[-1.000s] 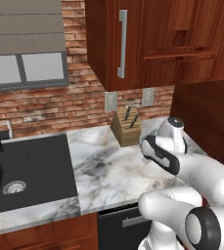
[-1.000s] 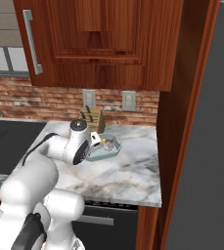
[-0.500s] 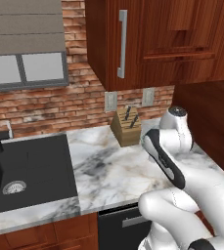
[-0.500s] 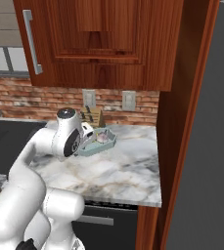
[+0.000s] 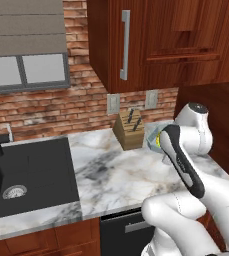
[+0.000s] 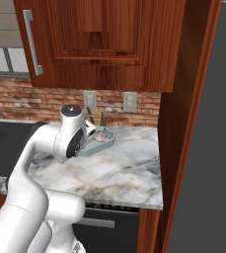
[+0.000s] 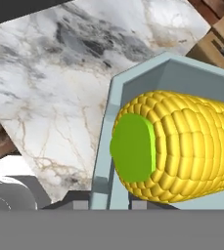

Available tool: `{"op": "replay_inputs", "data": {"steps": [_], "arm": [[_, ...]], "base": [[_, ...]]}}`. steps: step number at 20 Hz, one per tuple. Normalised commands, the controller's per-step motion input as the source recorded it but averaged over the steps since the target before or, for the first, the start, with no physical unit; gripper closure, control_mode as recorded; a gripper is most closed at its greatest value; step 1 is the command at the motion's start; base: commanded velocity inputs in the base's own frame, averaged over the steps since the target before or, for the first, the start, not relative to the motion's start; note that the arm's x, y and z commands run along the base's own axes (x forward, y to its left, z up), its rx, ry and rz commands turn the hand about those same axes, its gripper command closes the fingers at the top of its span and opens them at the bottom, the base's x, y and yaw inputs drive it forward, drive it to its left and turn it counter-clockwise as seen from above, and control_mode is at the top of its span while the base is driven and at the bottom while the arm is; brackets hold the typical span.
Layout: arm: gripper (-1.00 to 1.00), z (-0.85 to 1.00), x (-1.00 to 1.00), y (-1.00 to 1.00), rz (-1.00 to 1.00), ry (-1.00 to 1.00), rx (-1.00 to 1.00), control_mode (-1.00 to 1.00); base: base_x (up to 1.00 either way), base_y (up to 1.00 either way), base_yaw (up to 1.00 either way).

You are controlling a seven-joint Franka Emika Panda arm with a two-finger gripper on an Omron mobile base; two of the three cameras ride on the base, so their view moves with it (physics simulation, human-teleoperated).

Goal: Take the garlic and corn out of the freezer and place them in the tupperware container on the counter. Then put the tupperware containing the vegetables back in the freezer.

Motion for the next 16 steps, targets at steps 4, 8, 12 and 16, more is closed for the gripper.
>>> {"op": "replay_inputs", "data": {"steps": [4, 8, 12, 16], "arm": [[1.0, 0.56, -0.44, 0.0, 0.22, -0.14, 0.12, -1.0], [1.0, 0.83, -0.56, 0.14, 0.24, -0.04, 0.01, -1.0], [1.0, 1.0, -0.57, 0.14, 0.09, 0.02, -0.01, -1.0], [1.0, 0.48, -0.26, 0.23, 0.02, -0.03, -0.07, -1.0]], "base": [[0.0, 0.0, 0.0], [0.0, 0.0, 0.0], [0.0, 0.0, 0.0], [0.0, 0.0, 0.0]]}}
